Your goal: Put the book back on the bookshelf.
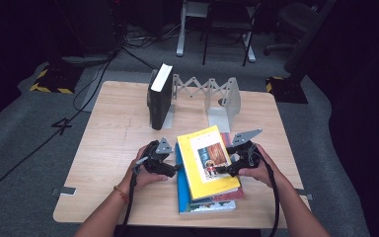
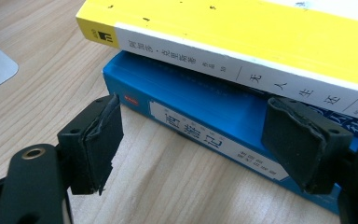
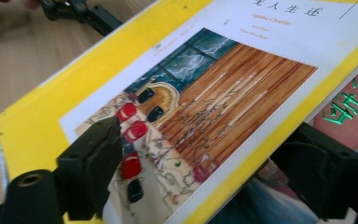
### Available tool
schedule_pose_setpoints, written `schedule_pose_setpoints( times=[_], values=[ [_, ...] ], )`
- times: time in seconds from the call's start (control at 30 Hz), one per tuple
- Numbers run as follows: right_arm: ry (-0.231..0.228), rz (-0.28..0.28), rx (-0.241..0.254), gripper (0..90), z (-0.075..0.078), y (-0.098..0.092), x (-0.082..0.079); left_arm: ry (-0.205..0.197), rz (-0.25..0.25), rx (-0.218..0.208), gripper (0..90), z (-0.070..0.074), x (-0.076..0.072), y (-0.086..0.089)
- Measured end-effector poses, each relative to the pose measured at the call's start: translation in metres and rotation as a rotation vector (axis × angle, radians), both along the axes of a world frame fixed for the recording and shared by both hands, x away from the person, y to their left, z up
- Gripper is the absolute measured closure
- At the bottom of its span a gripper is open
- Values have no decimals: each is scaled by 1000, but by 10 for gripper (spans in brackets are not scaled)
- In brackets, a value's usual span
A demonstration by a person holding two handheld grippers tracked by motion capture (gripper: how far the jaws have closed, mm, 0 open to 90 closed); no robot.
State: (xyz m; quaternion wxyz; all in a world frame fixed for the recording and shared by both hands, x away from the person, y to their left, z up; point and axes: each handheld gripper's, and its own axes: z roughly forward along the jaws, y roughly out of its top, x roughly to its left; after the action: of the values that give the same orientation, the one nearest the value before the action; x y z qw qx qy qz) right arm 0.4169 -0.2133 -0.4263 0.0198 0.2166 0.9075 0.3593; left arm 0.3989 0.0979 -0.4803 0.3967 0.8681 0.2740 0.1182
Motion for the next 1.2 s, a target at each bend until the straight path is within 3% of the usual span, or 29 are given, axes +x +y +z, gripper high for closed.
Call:
schedule_pose_setpoints(
  times=[0.07, 0.13, 0.2, 0.3, 0.4, 0.53, 0.63, 0.87, 1.03, 1.2],
  values=[
    [1, 16, -22, 224, -1, 4, 4, -6, -1, 1, 206, 0, 1, 0],
    [-2, 32, -17, 331, 1, 8, 6, -10, 1, 0, 205, 0, 0, 0],
    [-9, 49, 28, 454, 5, 7, 6, -14, 6, 1, 204, 0, 0, 0],
    [-2, 68, 46, 572, 5, 5, 5, -17, 6, 2, 205, 0, -1, 0],
    [17, 54, 97, 670, 4, 0, 4, -20, 6, 1, 204, 0, -1, 0],
    [50, 53, 133, 689, 3, -5, 0, -22, -2, 13, 211, 1, -1, 0],
    [47, 55, 158, 701, 3, -6, -6, -28, 17, 6, 276, 1, -1, 2],
    [12, 22, 196, 719, -3, -10, -23, -20, 34, -16, 315, 0, -1, 3],
    [-7, 30, 224, 724, -4, -12, -29, -34, 25, -14, 435, 1, -2, 1],
    [-11, 51, 273, 732, -1, -16, -30, -54, 42, -47, 565, 4, -3, -3]
  ],
)
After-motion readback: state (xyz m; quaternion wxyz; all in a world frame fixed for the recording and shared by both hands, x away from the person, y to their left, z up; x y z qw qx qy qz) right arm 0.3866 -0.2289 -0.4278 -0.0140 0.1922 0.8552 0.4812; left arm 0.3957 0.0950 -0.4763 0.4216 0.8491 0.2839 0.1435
